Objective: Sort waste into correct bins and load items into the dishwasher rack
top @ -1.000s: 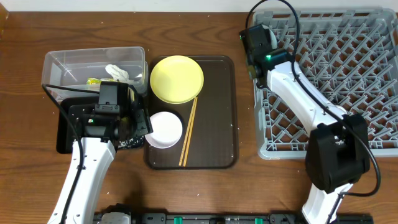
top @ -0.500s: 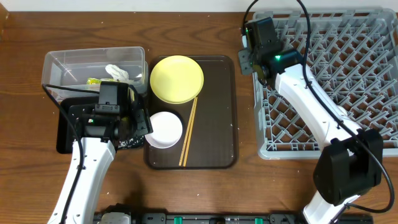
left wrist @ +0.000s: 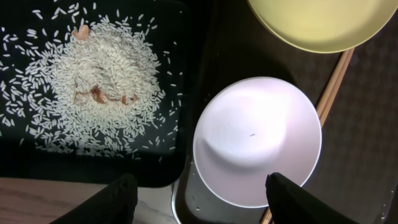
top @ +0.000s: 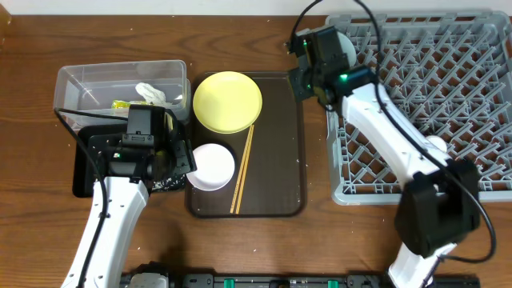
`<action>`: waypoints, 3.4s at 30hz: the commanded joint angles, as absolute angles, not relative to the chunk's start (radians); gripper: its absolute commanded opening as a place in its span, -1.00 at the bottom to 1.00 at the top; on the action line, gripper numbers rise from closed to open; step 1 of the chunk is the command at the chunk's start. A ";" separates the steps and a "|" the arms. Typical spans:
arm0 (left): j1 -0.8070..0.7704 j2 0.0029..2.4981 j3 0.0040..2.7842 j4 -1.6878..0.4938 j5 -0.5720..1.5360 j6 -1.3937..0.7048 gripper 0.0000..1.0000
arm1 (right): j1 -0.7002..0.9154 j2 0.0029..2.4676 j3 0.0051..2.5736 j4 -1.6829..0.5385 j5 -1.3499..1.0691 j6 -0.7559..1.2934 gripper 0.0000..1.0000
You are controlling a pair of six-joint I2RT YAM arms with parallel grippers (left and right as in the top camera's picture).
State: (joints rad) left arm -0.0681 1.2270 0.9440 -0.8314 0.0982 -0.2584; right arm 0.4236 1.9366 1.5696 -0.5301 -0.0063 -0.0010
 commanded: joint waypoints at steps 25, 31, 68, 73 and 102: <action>-0.066 1.229 0.950 -0.838 0.097 -0.264 0.38 | 0.326 1.895 1.567 -0.530 0.677 0.177 -0.24; -0.066 1.229 0.950 -0.841 0.096 -0.263 0.38 | 0.229 1.896 1.567 -0.687 0.613 0.307 -0.25; -0.066 1.229 0.950 -0.841 0.097 -0.264 0.38 | -0.130 1.884 1.569 -0.527 -0.289 0.599 0.19; -0.066 1.229 0.950 -0.841 0.096 -0.264 0.39 | -0.130 1.930 1.569 -0.514 -0.278 0.652 0.18; -0.066 1.229 0.950 -0.845 0.097 -0.264 0.39 | -0.111 1.996 1.569 -0.437 -0.274 0.605 -0.98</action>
State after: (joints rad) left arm -0.0681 1.2278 0.9440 -0.8383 0.0982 -0.2588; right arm -0.1173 2.0022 1.5677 -0.4358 -0.2756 0.6827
